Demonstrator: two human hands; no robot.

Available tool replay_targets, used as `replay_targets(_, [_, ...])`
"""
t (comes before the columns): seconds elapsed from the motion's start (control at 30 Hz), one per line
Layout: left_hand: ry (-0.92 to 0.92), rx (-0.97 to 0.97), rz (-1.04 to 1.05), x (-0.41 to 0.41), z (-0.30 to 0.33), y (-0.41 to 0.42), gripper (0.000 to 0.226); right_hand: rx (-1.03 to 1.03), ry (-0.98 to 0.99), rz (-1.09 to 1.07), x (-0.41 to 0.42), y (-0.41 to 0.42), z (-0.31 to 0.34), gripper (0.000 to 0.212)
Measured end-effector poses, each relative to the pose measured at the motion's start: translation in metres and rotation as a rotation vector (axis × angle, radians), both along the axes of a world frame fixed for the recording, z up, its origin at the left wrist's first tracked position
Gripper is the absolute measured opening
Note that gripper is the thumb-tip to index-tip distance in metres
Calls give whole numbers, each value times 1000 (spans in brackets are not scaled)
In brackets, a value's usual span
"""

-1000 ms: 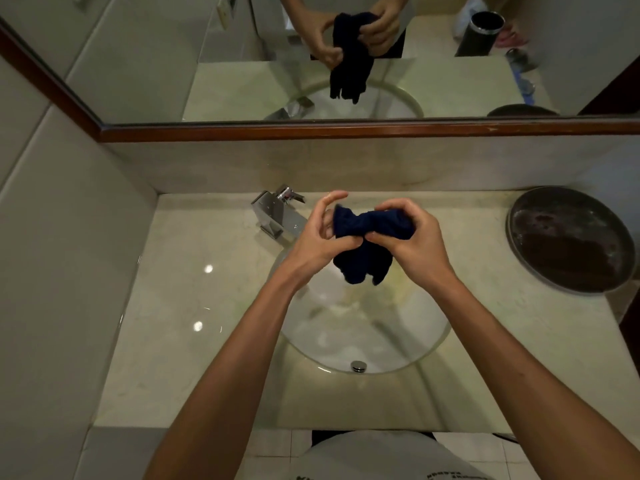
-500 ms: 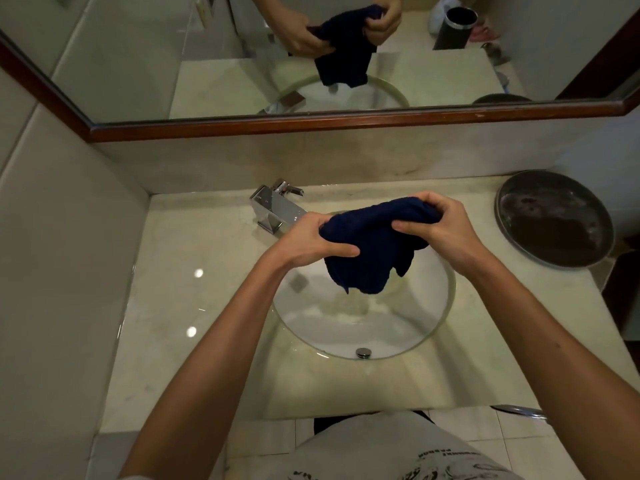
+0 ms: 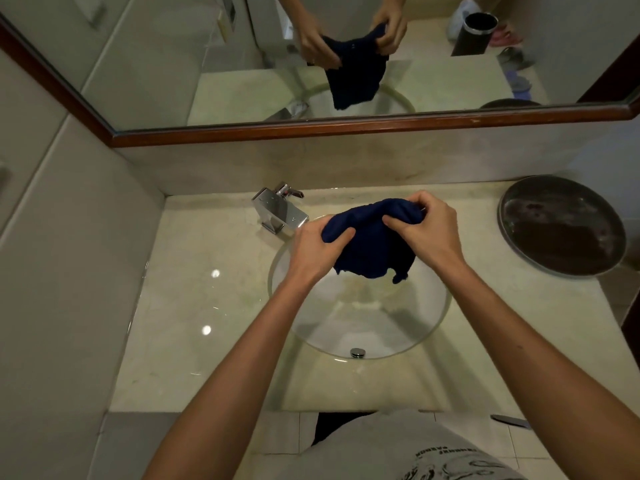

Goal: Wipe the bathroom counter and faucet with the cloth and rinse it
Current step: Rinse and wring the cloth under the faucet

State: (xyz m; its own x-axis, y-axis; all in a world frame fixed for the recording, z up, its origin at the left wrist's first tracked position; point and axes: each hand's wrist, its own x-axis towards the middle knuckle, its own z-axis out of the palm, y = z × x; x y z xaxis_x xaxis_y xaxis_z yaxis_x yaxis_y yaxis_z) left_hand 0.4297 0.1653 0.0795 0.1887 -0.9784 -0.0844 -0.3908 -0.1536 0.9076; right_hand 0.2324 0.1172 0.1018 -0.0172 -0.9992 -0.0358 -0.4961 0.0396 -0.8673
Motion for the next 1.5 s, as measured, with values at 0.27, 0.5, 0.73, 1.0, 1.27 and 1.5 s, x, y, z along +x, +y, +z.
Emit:
replay_targets(0.27, [53,122,42,-23,1,9,24,91,-134,56,-14,0,-32,24])
replay_targets(0.5, [65,258,-17,-13,-1,23,24,349,-291,540,-60,-20,-26,31])
replay_targets(0.73, [206,290,-318,-15,38,34,22,538,-651,684,-67,-31,-20,36])
replay_targets(1.0, [305,219,-141,-8,55,33,20,262,-253,304,1,-29,-18,26])
replay_targets(1.27, [282,103,59,29,24,43,20,175,-301,622,34,27,-24,55])
replay_targets(1.5, [197,-18,-31,96,25,42,18,238,-250,704,95,39,-27,67])
